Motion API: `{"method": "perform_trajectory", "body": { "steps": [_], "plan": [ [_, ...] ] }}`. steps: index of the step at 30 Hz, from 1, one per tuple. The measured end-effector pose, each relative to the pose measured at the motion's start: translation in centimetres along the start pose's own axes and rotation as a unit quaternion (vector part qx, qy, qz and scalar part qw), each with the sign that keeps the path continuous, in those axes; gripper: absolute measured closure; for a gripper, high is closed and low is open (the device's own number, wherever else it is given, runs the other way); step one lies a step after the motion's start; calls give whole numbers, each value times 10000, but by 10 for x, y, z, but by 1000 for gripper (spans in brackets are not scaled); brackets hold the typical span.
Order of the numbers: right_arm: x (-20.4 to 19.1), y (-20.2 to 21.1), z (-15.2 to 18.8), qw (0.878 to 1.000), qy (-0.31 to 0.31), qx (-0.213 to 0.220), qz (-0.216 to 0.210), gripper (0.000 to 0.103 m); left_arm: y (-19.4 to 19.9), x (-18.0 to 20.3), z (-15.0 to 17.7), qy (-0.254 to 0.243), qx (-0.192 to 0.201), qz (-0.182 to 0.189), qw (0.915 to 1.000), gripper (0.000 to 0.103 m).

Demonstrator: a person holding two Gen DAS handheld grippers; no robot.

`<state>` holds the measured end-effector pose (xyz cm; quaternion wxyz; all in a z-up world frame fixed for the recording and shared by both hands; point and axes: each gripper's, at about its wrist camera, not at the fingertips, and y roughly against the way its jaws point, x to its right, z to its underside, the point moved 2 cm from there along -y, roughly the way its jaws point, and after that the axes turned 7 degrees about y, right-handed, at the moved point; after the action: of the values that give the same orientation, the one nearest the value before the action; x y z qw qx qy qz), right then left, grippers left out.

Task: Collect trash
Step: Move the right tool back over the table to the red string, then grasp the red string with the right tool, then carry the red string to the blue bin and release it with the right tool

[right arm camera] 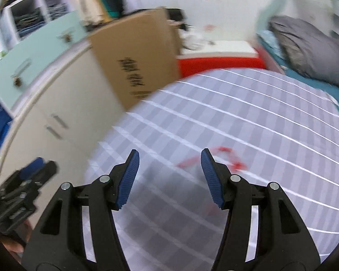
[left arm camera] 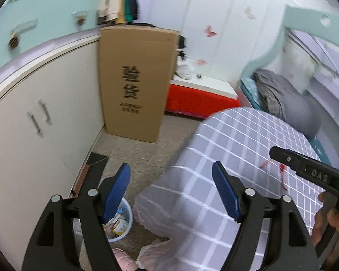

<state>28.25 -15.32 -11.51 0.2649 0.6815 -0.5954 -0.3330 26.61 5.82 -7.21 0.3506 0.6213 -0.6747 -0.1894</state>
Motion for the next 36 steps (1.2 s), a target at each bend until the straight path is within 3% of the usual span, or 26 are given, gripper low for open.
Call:
{"method": "perform_trajectory", "body": {
  "steps": [4, 8, 11, 13, 15, 23, 28, 33, 36],
  "plan": [
    [31, -11, 7, 9994, -231, -244, 87, 58, -10, 31, 4, -155, -139, 103, 9997, 30],
    [36, -24, 6, 9991, -219, -367, 63, 60, -17, 44, 5, -232, -192, 38, 9995, 30],
    [35, -34, 5, 9988, -200, -454, 61, 68, -17, 42, 6, -227, -194, -17, 9996, 30],
    [30, -33, 5, 9988, -20, -447, 214, 83, -16, 38, 6, -186, -197, -37, 9996, 30],
    [17, -34, 6, 9988, 150, -452, 110, 92, -15, 31, 6, -152, -186, -54, 9997, 30],
    [-101, -30, -11, 9928, 850, -168, -823, 96, -8, -34, -1, 473, -24, -55, 9989, 30],
    [-216, -56, -13, 9806, 1297, -261, -1448, 96, -6, -111, 5, 1132, 106, -329, 9930, 30],
    [-304, -113, 12, 9694, 1419, -839, -1819, 96, -14, -217, 30, 2179, 72, -713, 9733, 30],
    [-341, -160, 36, 9648, 1442, -1258, -1804, 96, -26, -270, 52, 2632, 21, -845, 9610, 30]
  ]
}}
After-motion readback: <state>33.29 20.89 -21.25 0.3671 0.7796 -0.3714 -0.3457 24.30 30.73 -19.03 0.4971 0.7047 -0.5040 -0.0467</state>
